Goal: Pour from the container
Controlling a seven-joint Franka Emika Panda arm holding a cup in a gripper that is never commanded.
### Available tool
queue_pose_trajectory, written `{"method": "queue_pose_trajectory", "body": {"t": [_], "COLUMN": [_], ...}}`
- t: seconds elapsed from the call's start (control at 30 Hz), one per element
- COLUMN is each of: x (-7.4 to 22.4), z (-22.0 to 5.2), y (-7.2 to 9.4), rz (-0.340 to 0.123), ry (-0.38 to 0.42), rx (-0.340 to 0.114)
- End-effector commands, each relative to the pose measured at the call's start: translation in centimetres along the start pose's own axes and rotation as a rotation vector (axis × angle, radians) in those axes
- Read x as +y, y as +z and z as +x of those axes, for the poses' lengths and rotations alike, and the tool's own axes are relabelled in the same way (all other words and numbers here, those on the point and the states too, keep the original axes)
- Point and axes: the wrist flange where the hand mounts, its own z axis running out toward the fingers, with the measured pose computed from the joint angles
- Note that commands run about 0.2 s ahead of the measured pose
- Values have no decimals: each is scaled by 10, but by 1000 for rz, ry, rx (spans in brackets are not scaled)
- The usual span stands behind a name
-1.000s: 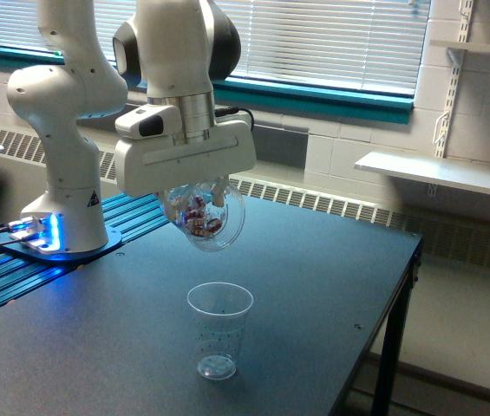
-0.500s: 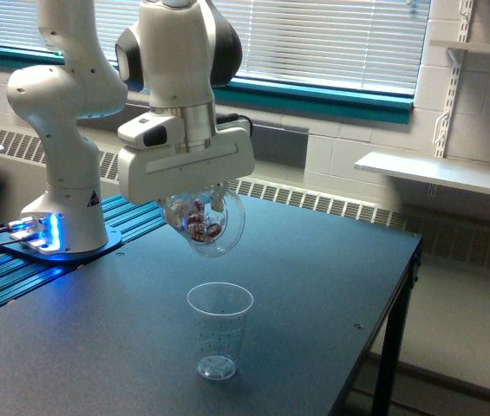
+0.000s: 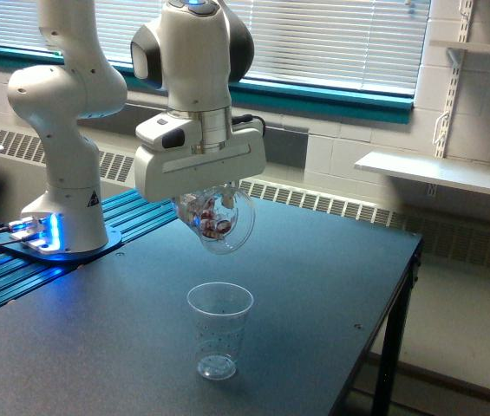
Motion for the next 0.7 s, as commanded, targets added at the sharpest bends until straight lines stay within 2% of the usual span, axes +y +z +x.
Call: {"method": "queue_pose_trajectory", "body": {"t": [0.03,0.23,0.3,0.7], "x": [2,8,23,36], "z": [-6,-32,-23,-25], "y": [4,11,11,14], "rz": [16,6,12,14], "ry": [68,102,124,180], "rx": [-20,-38,-47,-70]}}
